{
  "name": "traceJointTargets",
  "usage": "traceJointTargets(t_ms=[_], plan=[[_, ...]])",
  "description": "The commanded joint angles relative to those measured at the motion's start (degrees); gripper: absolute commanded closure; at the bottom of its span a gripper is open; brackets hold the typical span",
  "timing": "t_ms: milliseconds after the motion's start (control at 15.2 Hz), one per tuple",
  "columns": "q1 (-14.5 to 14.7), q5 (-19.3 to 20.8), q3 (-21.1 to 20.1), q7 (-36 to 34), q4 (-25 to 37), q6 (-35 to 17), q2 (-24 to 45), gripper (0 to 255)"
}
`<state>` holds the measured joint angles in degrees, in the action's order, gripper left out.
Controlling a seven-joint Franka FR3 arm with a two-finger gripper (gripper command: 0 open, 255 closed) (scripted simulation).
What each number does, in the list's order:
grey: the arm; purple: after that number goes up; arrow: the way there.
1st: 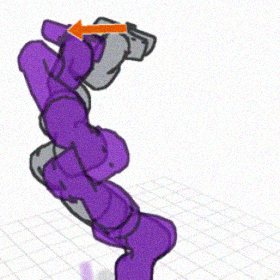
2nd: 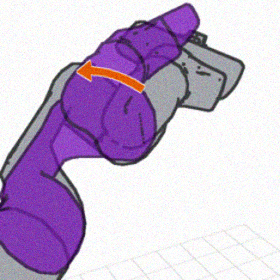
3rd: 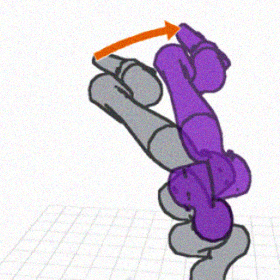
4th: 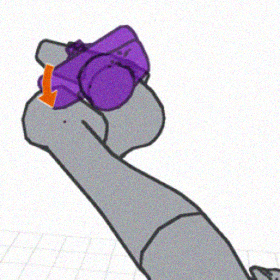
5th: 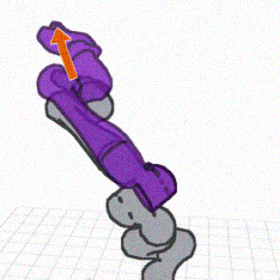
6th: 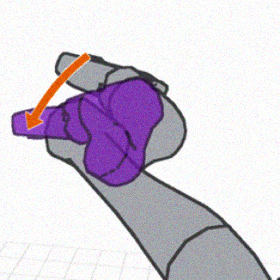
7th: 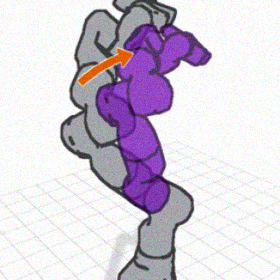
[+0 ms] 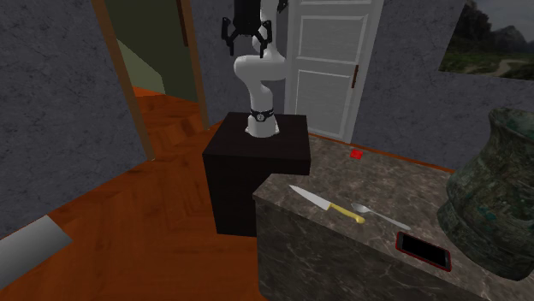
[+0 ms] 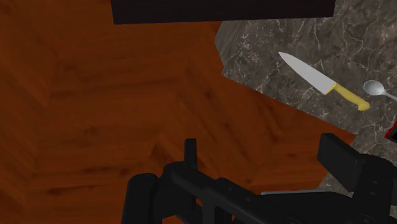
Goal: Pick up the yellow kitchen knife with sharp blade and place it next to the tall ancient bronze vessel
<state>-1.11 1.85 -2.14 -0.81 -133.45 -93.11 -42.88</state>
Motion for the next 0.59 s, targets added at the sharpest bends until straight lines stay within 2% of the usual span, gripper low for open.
traceJointTargets(t_ms=[0,528], plan=[[0.00,0.00,0.00,0.00,0.00,0.00,0.00,0],[3.90,-2.51,-0.27,5.16,-6.54,-14.30,8.86,0]])
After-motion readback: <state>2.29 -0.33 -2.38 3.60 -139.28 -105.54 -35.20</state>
